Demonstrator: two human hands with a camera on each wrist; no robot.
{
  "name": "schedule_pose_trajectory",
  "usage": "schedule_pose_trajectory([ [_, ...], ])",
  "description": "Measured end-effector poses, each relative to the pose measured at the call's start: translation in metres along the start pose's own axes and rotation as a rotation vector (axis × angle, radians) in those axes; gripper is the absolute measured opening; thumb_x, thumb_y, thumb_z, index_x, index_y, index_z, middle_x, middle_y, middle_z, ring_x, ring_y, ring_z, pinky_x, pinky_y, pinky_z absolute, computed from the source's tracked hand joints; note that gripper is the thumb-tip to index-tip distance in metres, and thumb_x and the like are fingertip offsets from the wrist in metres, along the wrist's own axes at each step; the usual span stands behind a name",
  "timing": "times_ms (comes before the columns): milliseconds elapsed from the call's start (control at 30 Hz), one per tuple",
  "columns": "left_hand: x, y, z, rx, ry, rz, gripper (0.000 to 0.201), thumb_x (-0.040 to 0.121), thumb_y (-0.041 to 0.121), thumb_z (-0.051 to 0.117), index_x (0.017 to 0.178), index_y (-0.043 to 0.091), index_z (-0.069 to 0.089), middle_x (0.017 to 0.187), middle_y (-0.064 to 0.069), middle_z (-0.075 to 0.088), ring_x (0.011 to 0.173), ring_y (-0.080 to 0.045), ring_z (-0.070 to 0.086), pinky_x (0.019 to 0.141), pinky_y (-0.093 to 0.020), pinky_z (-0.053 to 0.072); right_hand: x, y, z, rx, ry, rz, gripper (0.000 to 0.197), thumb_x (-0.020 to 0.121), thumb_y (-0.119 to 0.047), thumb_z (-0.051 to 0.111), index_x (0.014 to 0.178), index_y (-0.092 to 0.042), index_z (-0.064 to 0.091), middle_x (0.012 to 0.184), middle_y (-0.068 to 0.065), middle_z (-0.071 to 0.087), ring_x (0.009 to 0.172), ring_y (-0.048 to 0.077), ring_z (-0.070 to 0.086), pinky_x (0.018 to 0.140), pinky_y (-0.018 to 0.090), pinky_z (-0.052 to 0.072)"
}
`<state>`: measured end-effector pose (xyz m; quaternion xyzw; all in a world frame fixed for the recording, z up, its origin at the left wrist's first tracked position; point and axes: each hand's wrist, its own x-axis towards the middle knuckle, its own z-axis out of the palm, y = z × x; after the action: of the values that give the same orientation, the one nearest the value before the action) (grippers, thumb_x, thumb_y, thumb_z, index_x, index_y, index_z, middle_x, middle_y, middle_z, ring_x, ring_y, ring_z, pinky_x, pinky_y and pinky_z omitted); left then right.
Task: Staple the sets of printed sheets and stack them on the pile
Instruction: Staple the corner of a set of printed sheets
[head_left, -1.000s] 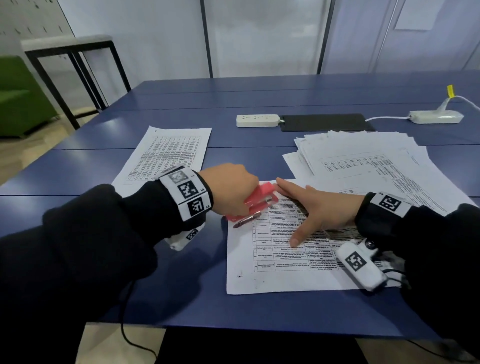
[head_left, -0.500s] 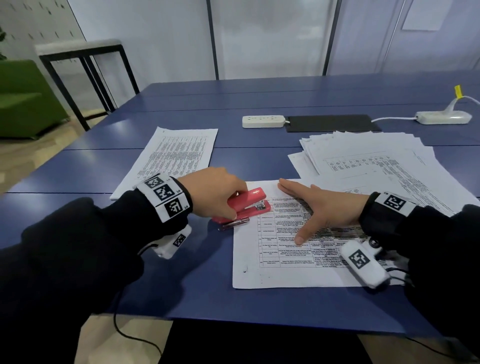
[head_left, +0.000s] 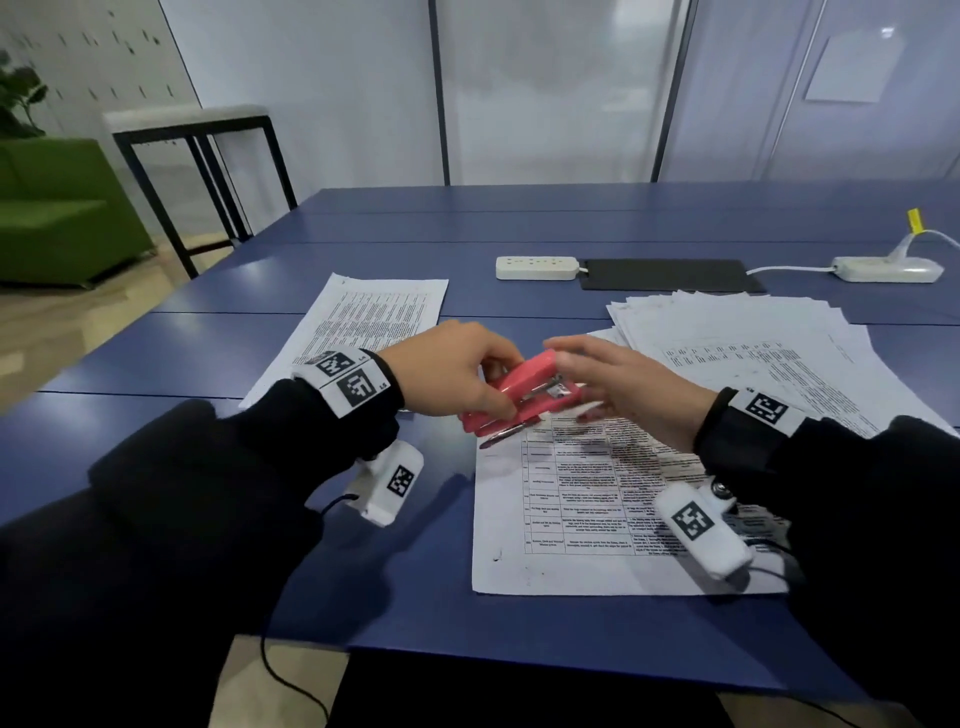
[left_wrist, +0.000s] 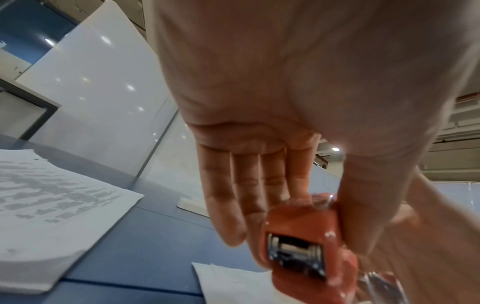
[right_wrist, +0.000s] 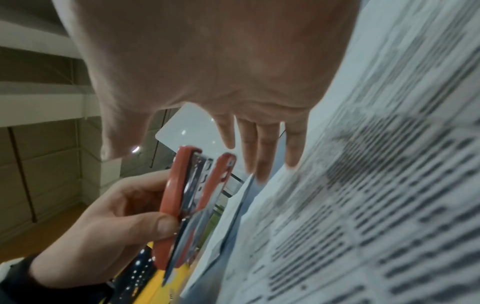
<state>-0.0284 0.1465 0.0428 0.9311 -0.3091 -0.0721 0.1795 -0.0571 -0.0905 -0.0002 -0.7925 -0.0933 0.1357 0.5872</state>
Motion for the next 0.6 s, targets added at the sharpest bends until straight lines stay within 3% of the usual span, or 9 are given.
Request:
schedule_pose_trajectory([
  [67, 0.005, 0.007, 0.004, 0.007, 0.002, 0.01, 0.027, 0.08, 0.041, 0.083, 0.104, 0.032, 0.074, 0.085, 0.012, 0.071, 0.078, -0.006, 0.064, 0.073, -0.028, 0.051, 0.002, -0.003, 0.007, 0.097, -0.015, 0.004, 0.069, 0.079, -0.064, 0.069, 0.127, -0.014, 0.067, 0.111, 0.011, 0.076, 0.094, 0.034, 0.074, 0.073, 0.041, 0.054],
  [167, 0.011, 0.011, 0.009, -0.03, 0.014, 0.023, 0.032, 0.081, 0.044, 0.083, 0.11, 0.034, 0.075, 0.085, 0.015, 0.072, 0.071, 0.006, 0.062, 0.071, -0.022, 0.049, 0.004, 0.006, 0.009, 0.125, 0.026, -0.018, 0.043, 0.089, -0.039, 0.073, 0.111, -0.002, 0.073, 0.086, 0.009, 0.073, 0.068, 0.021, 0.061, 0.054, 0.031, 0.049],
  [267, 0.012, 0.005, 0.009, -0.102, 0.083, -0.039, 0.039, 0.08, 0.047, 0.085, 0.114, 0.032, 0.073, 0.088, 0.016, 0.076, 0.076, 0.01, 0.063, 0.078, -0.018, 0.049, 0.008, 0.02, 0.004, 0.197, 0.168, -0.021, 0.032, 0.089, -0.024, 0.077, 0.106, 0.003, 0.072, 0.082, 0.013, 0.069, 0.063, 0.022, 0.059, 0.055, 0.033, 0.051],
  [367, 0.007, -0.006, 0.007, -0.029, 0.106, -0.142, 0.012, 0.082, 0.031, 0.082, 0.09, 0.024, 0.078, 0.076, 0.01, 0.076, 0.075, -0.005, 0.071, 0.073, -0.023, 0.053, 0.01, 0.034, -0.006, 0.228, 0.306, -0.019, 0.026, 0.087, -0.018, 0.08, 0.102, 0.002, 0.073, 0.086, 0.017, 0.07, 0.07, 0.026, 0.064, 0.059, 0.034, 0.056],
  [400, 0.004, -0.008, 0.009, 0.008, 0.063, -0.16, 0.002, 0.082, 0.024, 0.08, 0.082, 0.022, 0.079, 0.072, 0.008, 0.076, 0.072, -0.007, 0.072, 0.07, -0.023, 0.054, 0.011, 0.037, -0.008, 0.223, 0.319, -0.012, 0.024, 0.087, -0.016, 0.081, 0.102, 0.001, 0.073, 0.09, 0.02, 0.071, 0.073, 0.026, 0.066, 0.061, 0.034, 0.057],
  [500, -0.006, -0.008, 0.024, 0.097, -0.08, -0.185, 0.006, 0.076, 0.019, 0.079, 0.077, 0.025, 0.081, 0.071, 0.011, 0.076, 0.069, -0.006, 0.071, 0.071, -0.027, 0.059, 0.013, 0.04, -0.012, 0.181, 0.293, -0.003, 0.02, 0.086, -0.016, 0.082, 0.101, -0.003, 0.075, 0.092, 0.018, 0.074, 0.078, 0.026, 0.068, 0.066, 0.034, 0.057],
  [600, -0.009, -0.003, 0.033, 0.184, -0.059, -0.146, 0.006, 0.075, 0.02, 0.079, 0.079, 0.025, 0.082, 0.072, 0.009, 0.076, 0.07, -0.007, 0.068, 0.073, -0.029, 0.06, 0.014, 0.042, -0.012, 0.142, 0.249, -0.013, 0.024, 0.085, -0.021, 0.082, 0.102, -0.005, 0.076, 0.091, 0.012, 0.073, 0.078, 0.022, 0.068, 0.069, 0.033, 0.056],
])
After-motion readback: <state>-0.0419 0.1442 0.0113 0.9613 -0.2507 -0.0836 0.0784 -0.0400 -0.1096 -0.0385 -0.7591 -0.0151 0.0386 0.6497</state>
